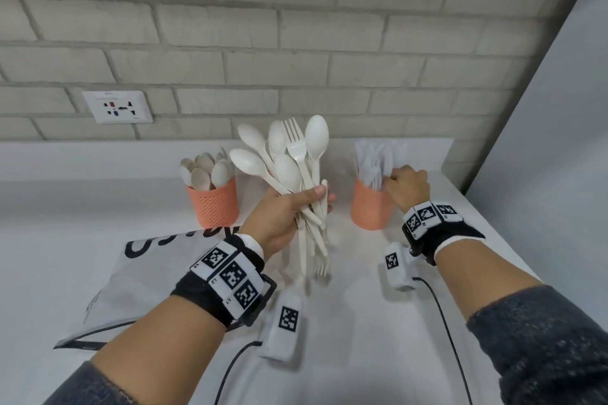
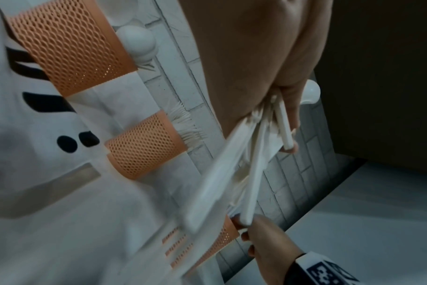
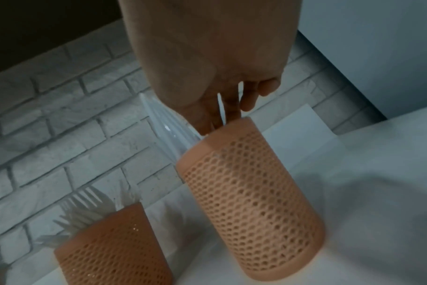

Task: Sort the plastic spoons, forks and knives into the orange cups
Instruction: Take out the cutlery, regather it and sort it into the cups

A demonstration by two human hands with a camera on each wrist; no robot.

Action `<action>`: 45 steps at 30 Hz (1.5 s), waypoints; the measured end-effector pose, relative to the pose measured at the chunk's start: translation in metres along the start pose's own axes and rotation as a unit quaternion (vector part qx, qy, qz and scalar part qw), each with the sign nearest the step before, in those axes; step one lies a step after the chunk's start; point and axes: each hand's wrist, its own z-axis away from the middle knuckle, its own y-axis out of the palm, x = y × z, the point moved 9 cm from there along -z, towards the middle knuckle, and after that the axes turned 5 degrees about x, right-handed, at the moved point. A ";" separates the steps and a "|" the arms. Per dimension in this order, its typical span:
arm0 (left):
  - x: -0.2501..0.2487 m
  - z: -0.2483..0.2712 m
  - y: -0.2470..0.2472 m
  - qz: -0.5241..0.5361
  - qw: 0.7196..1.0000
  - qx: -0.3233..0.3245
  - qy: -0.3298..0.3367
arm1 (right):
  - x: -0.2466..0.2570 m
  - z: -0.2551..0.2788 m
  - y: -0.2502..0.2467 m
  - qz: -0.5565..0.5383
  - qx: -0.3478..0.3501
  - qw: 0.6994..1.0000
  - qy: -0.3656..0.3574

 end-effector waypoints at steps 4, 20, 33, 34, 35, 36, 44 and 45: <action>-0.004 0.000 -0.005 0.009 1.000 -0.010 0.001 | 0.007 0.001 -0.002 0.006 0.016 1.000 -0.016; -0.004 0.004 -0.026 -0.019 0.996 -0.086 -0.015 | 0.133 0.108 -0.001 -0.224 0.120 0.930 -0.265; -0.038 0.023 -0.085 -0.099 0.971 -0.214 0.032 | 0.112 0.102 -0.013 -0.444 0.115 0.868 -0.188; -0.040 0.024 -0.091 -0.108 0.967 -0.226 0.034 | 0.118 0.106 -0.010 -0.395 0.147 0.880 -0.217; -0.042 0.024 -0.097 -0.120 0.964 -0.234 0.038 | 0.125 0.111 -0.006 -0.309 0.178 0.899 -0.252; -0.044 0.025 -0.101 -0.129 0.961 -0.239 0.044 | 0.133 0.119 0.001 -0.190 0.206 0.915 -0.289; -0.048 0.025 -0.091 -0.099 0.973 -0.199 0.067 | 0.143 0.151 0.056 0.079 0.298 0.897 -0.317; -0.050 0.026 -0.093 -0.080 0.975 -0.198 0.065 | 0.139 0.144 0.051 0.055 0.288 0.909 -0.296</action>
